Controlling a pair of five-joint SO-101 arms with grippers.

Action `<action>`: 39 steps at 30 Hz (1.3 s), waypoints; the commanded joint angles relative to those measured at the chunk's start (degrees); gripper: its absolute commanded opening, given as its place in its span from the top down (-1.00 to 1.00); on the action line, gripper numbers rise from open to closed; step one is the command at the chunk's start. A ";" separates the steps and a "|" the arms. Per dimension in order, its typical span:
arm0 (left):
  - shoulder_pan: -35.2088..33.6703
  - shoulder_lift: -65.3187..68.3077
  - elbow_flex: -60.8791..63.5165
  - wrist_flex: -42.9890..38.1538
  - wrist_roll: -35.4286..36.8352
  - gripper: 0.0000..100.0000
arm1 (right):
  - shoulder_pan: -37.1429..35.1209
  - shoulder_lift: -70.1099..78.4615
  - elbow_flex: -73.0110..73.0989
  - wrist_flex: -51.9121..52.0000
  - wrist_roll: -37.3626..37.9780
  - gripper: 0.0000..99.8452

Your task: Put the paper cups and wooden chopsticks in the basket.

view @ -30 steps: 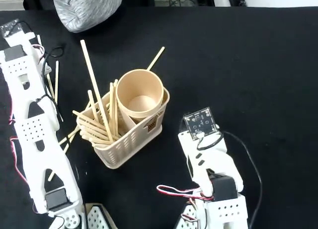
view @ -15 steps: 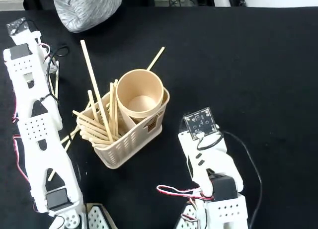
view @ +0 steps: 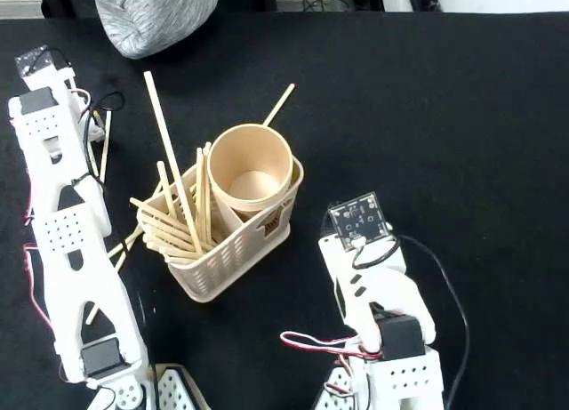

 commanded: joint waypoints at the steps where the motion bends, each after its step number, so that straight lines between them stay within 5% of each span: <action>1: -2.24 -0.26 -1.19 0.97 0.09 0.92 | 0.79 -5.23 -1.36 -0.79 -0.09 0.97; 12: 1.01 -4.40 -16.31 14.59 0.35 0.94 | 0.79 -5.23 -1.36 -0.79 -0.09 0.97; 39: -1.63 2.02 -6.37 8.00 -1.41 0.93 | 0.79 -5.23 -1.45 -0.79 -0.09 0.97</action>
